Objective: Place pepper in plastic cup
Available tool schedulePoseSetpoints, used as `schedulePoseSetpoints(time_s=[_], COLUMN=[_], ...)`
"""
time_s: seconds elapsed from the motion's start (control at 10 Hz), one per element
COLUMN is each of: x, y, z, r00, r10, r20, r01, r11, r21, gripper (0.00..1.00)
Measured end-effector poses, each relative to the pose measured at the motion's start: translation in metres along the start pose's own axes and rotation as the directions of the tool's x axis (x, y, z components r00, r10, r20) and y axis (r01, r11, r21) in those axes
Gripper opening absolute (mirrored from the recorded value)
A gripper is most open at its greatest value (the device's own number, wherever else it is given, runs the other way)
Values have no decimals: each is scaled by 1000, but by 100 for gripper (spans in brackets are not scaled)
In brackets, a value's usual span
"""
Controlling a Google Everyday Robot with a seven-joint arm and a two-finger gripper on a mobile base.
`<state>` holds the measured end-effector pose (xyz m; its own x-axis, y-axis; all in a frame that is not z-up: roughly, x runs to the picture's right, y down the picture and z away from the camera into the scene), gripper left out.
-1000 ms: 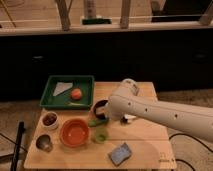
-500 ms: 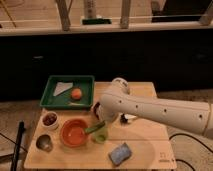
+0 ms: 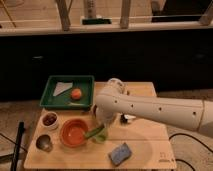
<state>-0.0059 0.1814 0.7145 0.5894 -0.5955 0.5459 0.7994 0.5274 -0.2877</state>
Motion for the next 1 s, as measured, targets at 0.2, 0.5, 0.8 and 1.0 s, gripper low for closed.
schedulePoseSetpoints(time_s=[0.2, 0.5, 0.8, 1.0], x=[-4, -7, -8, -8], y=[1, 3, 4, 2], z=[1, 4, 7, 8], r00=[1000, 999, 999, 999], r10=[-25, -43, -46, -43], r20=[3, 8, 12, 13], r01=[25, 43, 46, 44], r11=[1000, 999, 998, 998], r21=[-17, -33, -36, -36], gripper=[1, 1, 1, 9])
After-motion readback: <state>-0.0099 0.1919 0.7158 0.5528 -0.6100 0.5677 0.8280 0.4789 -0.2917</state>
